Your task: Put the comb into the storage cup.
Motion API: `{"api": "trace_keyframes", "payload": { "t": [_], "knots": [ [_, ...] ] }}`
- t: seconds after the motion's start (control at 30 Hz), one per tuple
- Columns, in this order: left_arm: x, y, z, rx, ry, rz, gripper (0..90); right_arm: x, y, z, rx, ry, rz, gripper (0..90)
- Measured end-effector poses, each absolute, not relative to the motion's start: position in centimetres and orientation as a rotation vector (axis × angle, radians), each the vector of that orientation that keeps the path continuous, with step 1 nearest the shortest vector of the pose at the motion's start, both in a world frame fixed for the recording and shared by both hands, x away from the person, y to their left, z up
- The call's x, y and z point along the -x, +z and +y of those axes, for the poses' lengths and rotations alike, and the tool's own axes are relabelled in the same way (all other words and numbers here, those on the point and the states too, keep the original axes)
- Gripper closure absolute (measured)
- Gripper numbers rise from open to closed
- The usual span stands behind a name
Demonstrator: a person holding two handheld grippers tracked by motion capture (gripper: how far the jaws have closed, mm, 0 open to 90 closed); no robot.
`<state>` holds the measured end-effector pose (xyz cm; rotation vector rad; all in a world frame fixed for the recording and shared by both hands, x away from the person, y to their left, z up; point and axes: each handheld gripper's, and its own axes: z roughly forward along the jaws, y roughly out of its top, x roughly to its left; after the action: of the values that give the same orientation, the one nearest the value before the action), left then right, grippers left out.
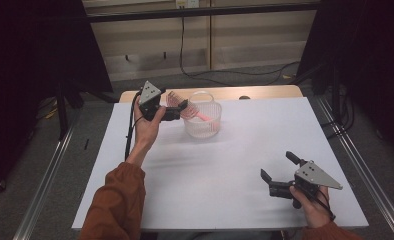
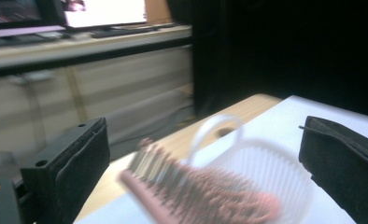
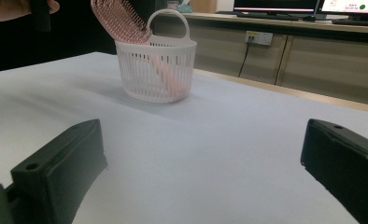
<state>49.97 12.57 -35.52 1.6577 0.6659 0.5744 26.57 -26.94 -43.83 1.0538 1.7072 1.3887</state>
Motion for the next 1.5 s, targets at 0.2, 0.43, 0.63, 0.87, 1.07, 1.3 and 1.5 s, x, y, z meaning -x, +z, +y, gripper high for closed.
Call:
{"api": "trace_keyframes", "payload": {
  "t": [0.2, 0.43, 0.63, 0.87, 1.07, 1.3, 1.5],
  "knots": [
    [-49.4, -35.5, 13.4, -1.624, 0.538, 0.68, 1.7, -26.5, -43.7, -26.8, -1.049, 1.38, 1.704, 0.0],
    [-48.5, -35.1, 14.0, -1.609, 0.528, 0.654, 1.1, -26.4, -43.7, -26.9, -1.048, 1.379, 1.705, 0.0],
    [-47.9, -35.2, 14.6, -1.599, 0.53, 0.661, 1.3, -26.3, -43.7, -26.9, -1.051, 1.38, 1.693, 0.0],
    [-47.1, -35.4, 15.2, -1.624, 0.564, 0.636, 1.9, -26.3, -43.7, -26.9, -1.051, 1.379, 1.693, 0.0],
    [-46.5, -35.6, 15.6, -1.604, 0.52, 0.645, 2.3, -26.3, -43.7, -26.9, -1.052, 1.377, 1.694, 0.0],
    [-46.0, -36.1, 16.1, -1.618, 0.524, 0.674, 3.0, -26.3, -43.7, -26.9, -1.052, 1.377, 1.694, 0.0],
    [-45.4, -36.8, 16.9, -1.626, 0.52, 0.644, 5.7, -26.3, -43.7, -26.9, -1.055, 1.376, 1.697, 0.0]
  ]
}}
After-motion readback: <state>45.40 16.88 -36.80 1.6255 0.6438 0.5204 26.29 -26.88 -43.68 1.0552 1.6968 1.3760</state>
